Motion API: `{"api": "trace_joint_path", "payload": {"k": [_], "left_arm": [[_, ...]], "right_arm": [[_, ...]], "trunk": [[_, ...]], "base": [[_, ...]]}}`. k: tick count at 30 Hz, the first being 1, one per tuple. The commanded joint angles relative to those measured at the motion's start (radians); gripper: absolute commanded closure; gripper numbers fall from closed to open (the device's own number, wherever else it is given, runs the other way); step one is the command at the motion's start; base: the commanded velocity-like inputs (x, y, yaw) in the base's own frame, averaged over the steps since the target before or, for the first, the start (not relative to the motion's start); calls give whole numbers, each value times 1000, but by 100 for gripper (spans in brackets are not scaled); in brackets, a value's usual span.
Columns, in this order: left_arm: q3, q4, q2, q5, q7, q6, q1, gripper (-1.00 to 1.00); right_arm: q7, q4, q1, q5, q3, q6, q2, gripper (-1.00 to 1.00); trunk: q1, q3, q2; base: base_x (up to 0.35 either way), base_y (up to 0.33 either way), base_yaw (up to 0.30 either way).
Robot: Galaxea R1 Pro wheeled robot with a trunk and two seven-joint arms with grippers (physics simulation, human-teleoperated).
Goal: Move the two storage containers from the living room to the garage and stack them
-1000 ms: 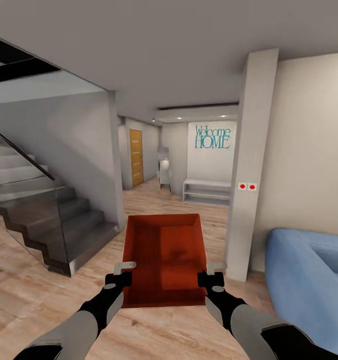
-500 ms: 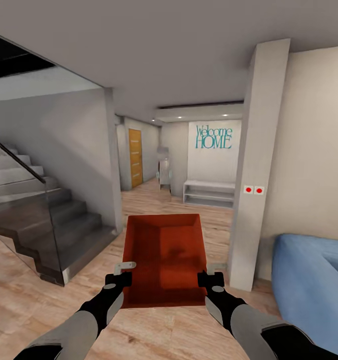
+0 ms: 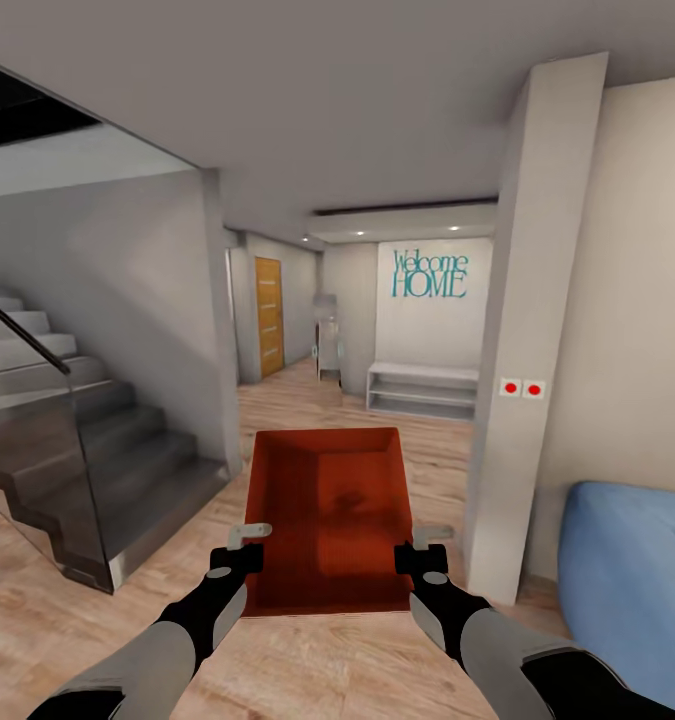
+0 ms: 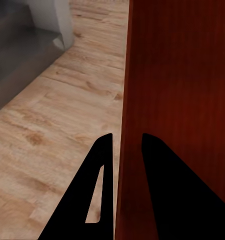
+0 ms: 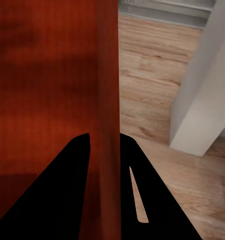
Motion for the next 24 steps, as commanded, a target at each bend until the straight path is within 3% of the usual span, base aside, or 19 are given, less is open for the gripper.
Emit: {"api": "trace_joint_path", "payload": {"k": [1,24], "left_arm": [[17,4,30,-1,9,-4,0,100],[17,3,32,-1,9,-4,0,100]], "right_arm": [[-12,-2,-1,3,-22,-27,0,100],[-12,-2,-1,3,-22,-27,0,100]], "trunk": [[1,0,-1],[1,0,-1]], "base": [[331,0,0],[331,0,0]]}}
